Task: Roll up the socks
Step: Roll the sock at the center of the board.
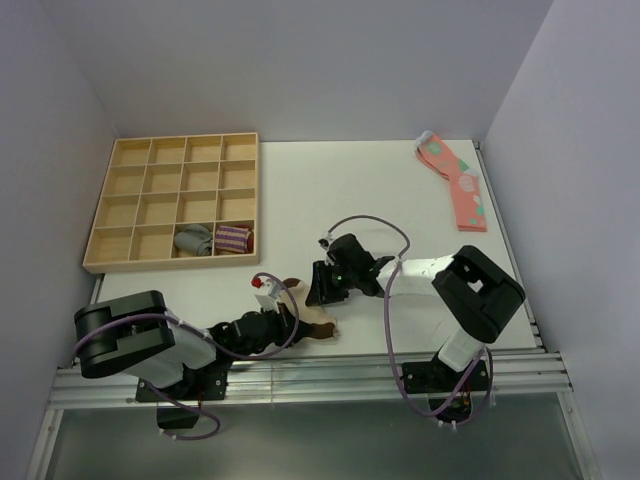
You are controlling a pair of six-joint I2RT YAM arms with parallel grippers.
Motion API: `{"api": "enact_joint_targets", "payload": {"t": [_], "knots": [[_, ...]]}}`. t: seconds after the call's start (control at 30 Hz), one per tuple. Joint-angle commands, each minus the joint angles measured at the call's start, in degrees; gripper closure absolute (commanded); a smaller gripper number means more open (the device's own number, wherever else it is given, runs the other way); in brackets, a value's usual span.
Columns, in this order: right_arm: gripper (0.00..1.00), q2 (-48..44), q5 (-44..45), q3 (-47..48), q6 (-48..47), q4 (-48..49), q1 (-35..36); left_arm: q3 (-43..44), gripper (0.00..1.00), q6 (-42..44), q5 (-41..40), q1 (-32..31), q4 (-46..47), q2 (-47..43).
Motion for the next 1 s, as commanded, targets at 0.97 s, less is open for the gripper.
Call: {"api": "enact_joint_targets", "payload": {"t": [0.97], "knots": [[0.66,-10.9,14.6,-10.9,6.0,0.5,-1.5,6.4,1.0,3.4,9.0,5.6,-29.1,-6.0]]}}
